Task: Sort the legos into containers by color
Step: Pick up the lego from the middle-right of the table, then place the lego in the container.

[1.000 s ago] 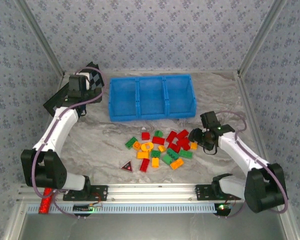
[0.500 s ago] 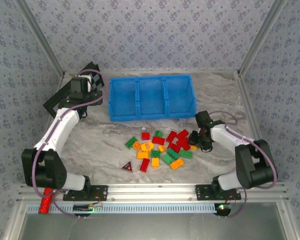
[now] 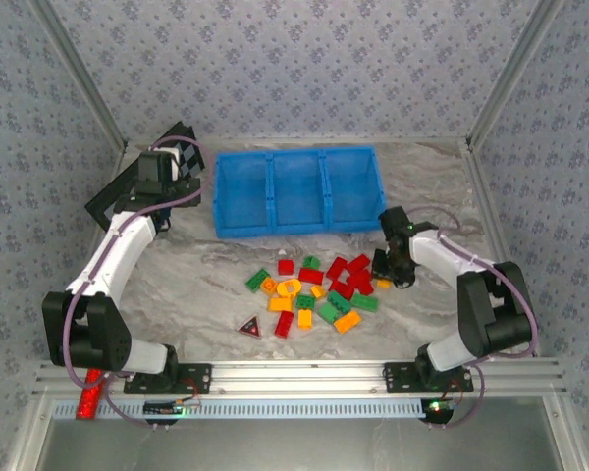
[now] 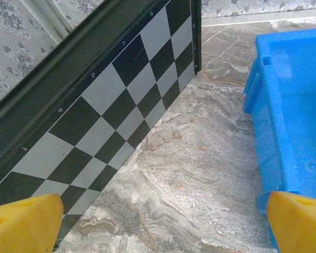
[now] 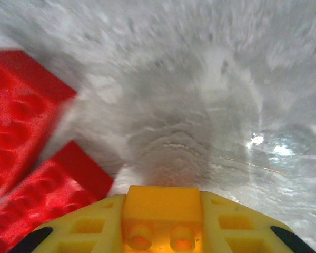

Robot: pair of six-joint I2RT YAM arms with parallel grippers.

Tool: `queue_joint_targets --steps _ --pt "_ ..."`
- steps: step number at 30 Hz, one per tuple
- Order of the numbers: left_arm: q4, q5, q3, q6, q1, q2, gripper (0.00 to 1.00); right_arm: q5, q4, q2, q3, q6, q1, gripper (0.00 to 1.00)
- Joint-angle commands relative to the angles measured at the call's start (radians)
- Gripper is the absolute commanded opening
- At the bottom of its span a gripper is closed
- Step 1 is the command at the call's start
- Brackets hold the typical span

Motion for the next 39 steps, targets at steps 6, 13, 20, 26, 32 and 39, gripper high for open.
queue_joint_targets --steps 6,13,20,26,32,39 --pt "-0.007 0.019 0.016 0.034 -0.009 0.007 0.99 0.095 -0.165 0.107 0.490 -0.188 -0.003 0.29" --pt "-0.008 0.016 0.014 0.040 -0.010 0.003 0.99 0.137 -0.184 0.441 0.886 -0.326 0.019 0.29" --pt "-0.019 0.024 0.011 0.031 -0.012 -0.012 0.99 0.142 -0.260 0.738 1.160 -0.351 0.028 0.28" --pt "-0.025 0.033 0.017 0.024 -0.016 -0.018 0.99 0.140 -0.255 0.797 1.168 -0.335 0.031 0.30" --pt "-0.019 0.035 0.011 0.018 -0.022 -0.012 0.99 0.120 -0.270 0.814 1.191 -0.334 0.045 0.43" --pt "-0.023 0.030 0.020 0.020 -0.021 -0.021 0.99 0.118 -0.365 0.756 1.273 -0.328 0.051 0.49"
